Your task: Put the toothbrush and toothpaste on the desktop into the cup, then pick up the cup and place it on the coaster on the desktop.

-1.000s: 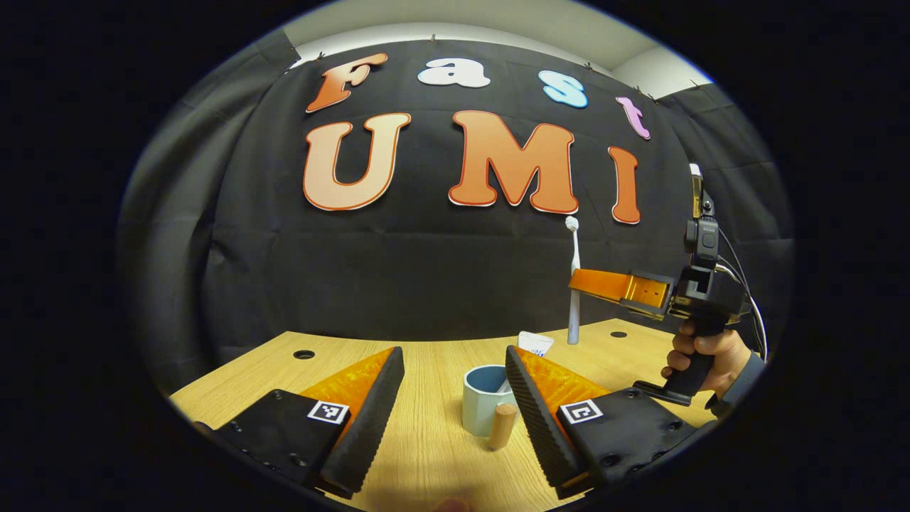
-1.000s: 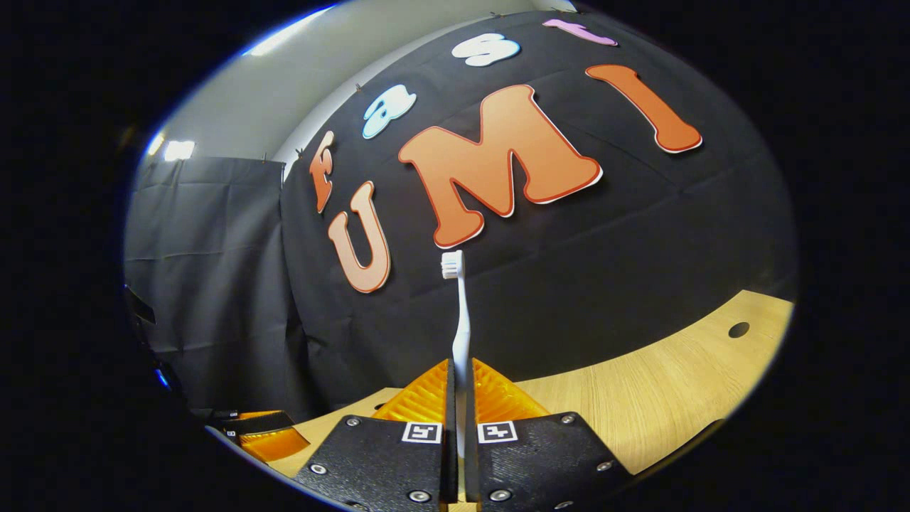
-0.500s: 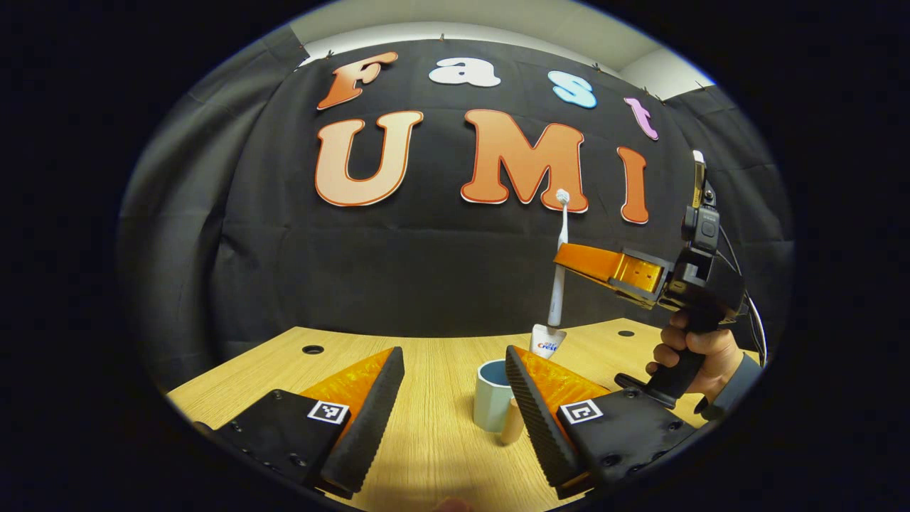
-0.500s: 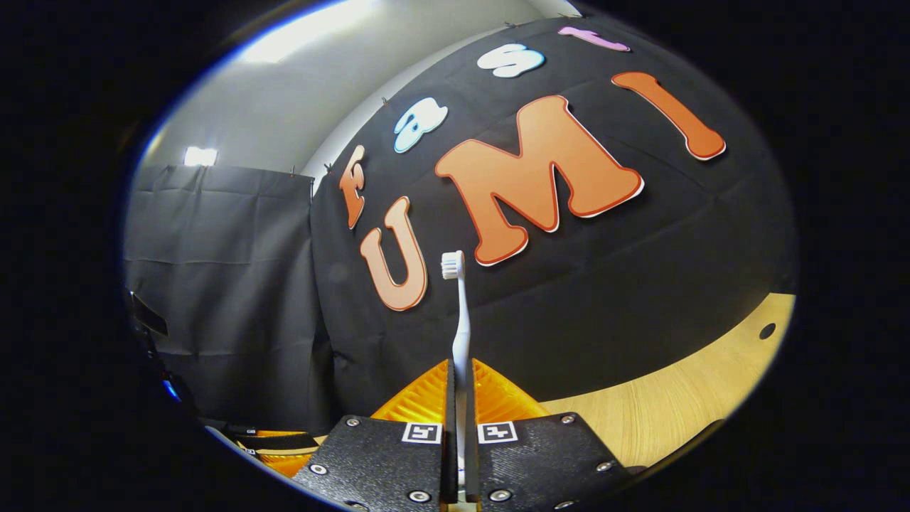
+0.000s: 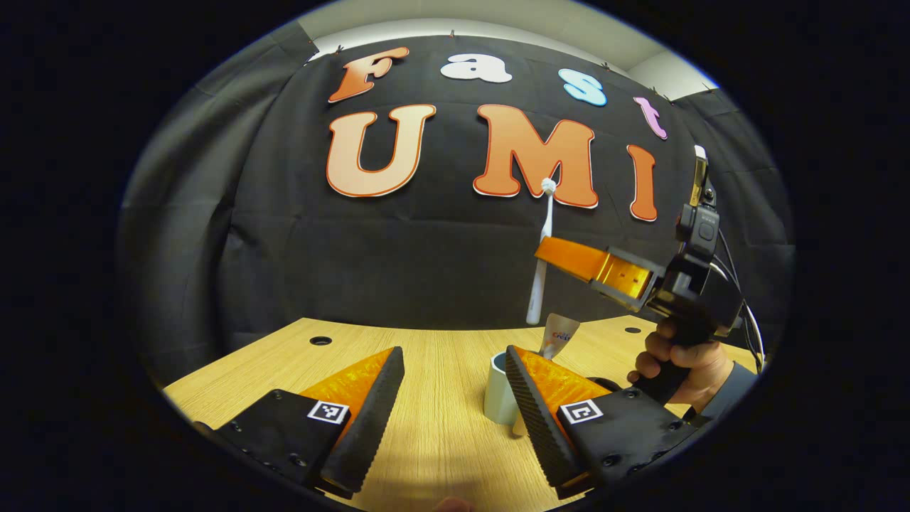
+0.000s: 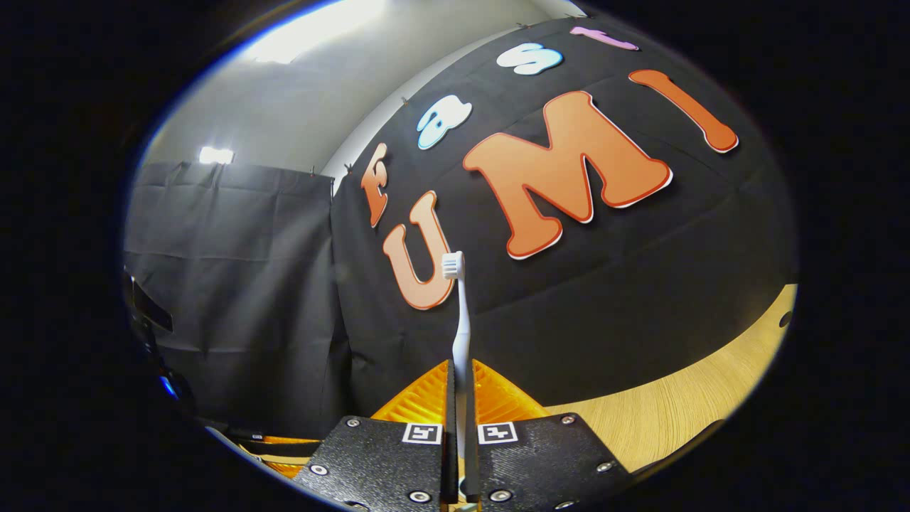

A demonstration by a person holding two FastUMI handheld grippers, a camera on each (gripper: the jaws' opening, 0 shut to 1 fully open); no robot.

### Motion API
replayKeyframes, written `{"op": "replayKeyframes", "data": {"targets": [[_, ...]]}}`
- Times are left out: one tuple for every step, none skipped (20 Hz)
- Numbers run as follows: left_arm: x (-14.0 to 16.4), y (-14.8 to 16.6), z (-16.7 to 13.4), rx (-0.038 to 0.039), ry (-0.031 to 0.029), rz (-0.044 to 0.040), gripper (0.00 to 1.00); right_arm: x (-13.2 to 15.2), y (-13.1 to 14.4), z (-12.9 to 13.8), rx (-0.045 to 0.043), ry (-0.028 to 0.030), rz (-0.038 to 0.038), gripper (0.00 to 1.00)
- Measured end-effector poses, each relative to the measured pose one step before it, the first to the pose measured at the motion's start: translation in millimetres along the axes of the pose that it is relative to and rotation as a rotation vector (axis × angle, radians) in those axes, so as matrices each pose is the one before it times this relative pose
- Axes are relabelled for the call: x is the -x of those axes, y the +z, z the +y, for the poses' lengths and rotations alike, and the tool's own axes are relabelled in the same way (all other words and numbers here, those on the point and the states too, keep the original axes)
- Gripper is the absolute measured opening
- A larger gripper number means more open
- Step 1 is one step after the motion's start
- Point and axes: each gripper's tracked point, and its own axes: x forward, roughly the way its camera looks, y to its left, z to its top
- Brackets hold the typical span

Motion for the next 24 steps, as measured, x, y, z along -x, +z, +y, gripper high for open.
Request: {"op": "replayKeyframes", "data": {"targets": [[0.27, -2.16, -0.1, -0.00417, 0.00225, 0.00455, 0.93, -1.88, -8.43, -1.43, 0.01132, -0.00612, 0.01291, 0.04], [0.67, -1.49, 1.41, -0.0028, 0.0021, 0.00333, 0.93, -0.65, -4.79, -2.78, 0.01211, -0.00584, 0.00513, 0.04], [-0.08, -3.12, 0.77, -0.00132, 0.00196, 0.00718, 0.93, -2.05, -3.22, -1.87, 0.01318, -0.00887, 0.00174, 0.05], [-0.51, -1.55, 0.31, 0.00058, 0.00089, 0.00476, 0.93, 0.93, -2.39, -2.36, 0.01173, -0.00773, 0.00394, 0.05], [-1.72, -0.86, -0.49, 0.00249, 0.00115, 0.00393, 0.93, -0.64, -3.31, -2.54, 0.00741, -0.00467, 0.00508, 0.05], [-0.61, -0.6, -0.08, 0.00176, -0.00018, 0.0034, 0.93, 1.03, -2.93, -1.02, 0.00319, -0.00081, 0.00447, 0.05], [-0.22, -0.48, 0.44, 0.00168, 0.0012, 0.00328, 0.93, 1.34, -1.12, -0.71, 0.00696, -0.00356, 0.00193, 0.07], [-1.02, -1.72, -0.31, 0.00224, 0.0003, 0.00619, 0.93, -1.53, -1.85, -3.04, 0.00692, -0.00483, 0.00237, 0.07], [0.19, -3.48, 0.29, 0.00347, 0.00121, 0.00707, 0.93, 0.63, -1.01, -0.32, -0.0008, 0.00276, 0.00208, 0.08], [-0.27, -2.28, -0.16, 0.00636, -0.00164, 0.0073, 0.93, 1.86, -1.79, 0.58, -0.00276, 0.00214, 0.00387, 0.09], [-2.65, -2.7, 0.09, 0.00324, 0.00221, 0.00886, 0.93, 2.1, 0.19, -0.6, -0.00128, -0.00291, 0.0033, 0.1], [-0.61, -1.51, -0.44, 0.0014, 0.00269, 0.00634, 0.93, 1.1, 0.49, -1.44, -0.00228, -0.00008, -0.00157, 0.1], [-0.78, -0.38, -1.33, -0.00001, 0.00021, 0.00565, 0.93, 2.57, 2.04, 0.04, -0.00054, -0.00038, -0.0023, 0.11], [0.18, -0.05, -0.5, 0.00028, -0.00202, 0.00283, 0.93, 1.63, 3.83, -0.61, 0.00381, -0.00092, -0.00137, 0.12], [0.06, -0.27, -1.37, 0.01044, -0.00581, 0.0058, 0.93, 2.69, 4.57, -1.07, 0.00653, -0.00372, -0.00423, 0.14], [-1.2, 0.24, -2.97, 0.01932, -0.01151, 0.01409, 0.93, 2.72, 3.74, -2.2, 0.0056, -0.00346, -0.00302, 0.16], [-1.17, -0.53, -2.48, 0.02686, -0.00576, 0.01869, 0.93, 3.28, 4.44, -0.89, 0.00521, -0.00242, 0.00233, 0.18], [-2.77, 2.91, -2.94, 0.02717, -0.01446, 0.01611, 0.93, 4.51, 3.74, -0.49, 0.00573, -0.00143, 0.00514, 0.19], [-1.7, 4.74, -2.58, 0.01695, -0.00582, 0.00785, 0.93, 6.28, 4.75, -2.01, 0.00766, 0.0009, 0.00342, 0.25], [-1.56, 7.14, -3.3, 0.00011, -0.00676, 0.00368, 0.93, 4.87, 4.75, -2.74, 0.00938, -0.0017, 0.00212, 0.28], [-1.79, 8.54, -4.23, -0.01199, -0.00598, 0.00458, 0.92, 7.33, 5.45, -2.71, 0.01036, -0.00322, 0.00427, 0.34], [-2.17, 8.35, -5.08, -0.02582, -0.004, 0.00533, 0.93, 4.46, 4.9, -2.99, 0.00648, -0.00281, 0.00129, 0.38], [-3.47, 3.78, -7.74, -0.02614, -0.01288, 0.01707, 0.94, 6.0, 5.51, -4.73, 0.00102, -0.00835, 0.00167, 0.4], [-3.98, -0.5, -9.89, -0.02548, -0.02128, 0.0359, 0.94, 6.89, 5.03, -3.74, -0.00375, -0.00532, 0.0035, 0.51]]}}
